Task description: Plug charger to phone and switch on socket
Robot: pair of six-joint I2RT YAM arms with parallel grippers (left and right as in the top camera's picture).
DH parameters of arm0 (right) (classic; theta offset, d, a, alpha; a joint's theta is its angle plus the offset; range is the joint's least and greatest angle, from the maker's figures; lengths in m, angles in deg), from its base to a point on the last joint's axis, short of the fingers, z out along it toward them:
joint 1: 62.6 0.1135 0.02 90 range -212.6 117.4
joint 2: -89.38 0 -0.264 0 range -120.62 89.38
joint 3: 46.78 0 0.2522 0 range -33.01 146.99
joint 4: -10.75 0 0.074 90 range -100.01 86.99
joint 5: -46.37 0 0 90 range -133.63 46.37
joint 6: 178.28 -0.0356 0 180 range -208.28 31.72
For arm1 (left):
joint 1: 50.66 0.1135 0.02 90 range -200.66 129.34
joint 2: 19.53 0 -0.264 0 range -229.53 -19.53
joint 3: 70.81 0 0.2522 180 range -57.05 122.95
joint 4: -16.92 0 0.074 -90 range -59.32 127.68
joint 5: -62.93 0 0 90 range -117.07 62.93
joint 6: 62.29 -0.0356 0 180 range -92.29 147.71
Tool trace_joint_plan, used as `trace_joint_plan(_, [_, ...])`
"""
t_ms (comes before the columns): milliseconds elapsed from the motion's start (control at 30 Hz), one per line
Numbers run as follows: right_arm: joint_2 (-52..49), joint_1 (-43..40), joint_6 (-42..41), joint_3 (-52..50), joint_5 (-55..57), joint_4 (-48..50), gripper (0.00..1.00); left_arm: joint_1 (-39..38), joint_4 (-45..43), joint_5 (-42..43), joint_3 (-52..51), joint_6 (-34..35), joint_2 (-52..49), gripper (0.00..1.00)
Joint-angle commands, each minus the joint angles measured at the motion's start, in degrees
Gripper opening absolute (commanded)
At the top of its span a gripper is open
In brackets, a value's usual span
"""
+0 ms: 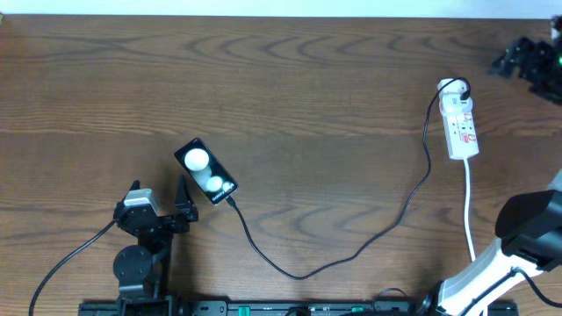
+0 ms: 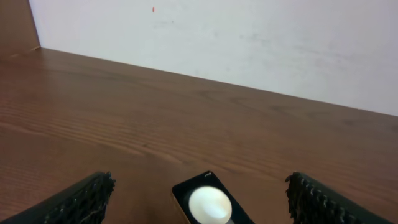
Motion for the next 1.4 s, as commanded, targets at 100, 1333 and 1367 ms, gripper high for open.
trace_joint_plan(100, [10.97, 13.25, 0.61, -24.46, 0.61, 26.45, 0.99, 0.24, 1.62, -0.31, -1.2, 0.24, 0.37, 0.91])
trace_joint_plan(1333, [97.68, 35.34, 7.3, -126.75, 26.03, 99.51, 0.99, 0.24, 1.62, -0.31, -1.2, 0.24, 0.35, 0.91])
trace_joint_plan(1367, [99.34, 35.32, 7.34, -126.77, 26.03, 96.83, 0.99, 0.24, 1.62, -0.31, -1.2, 0.24, 0.35, 0.91])
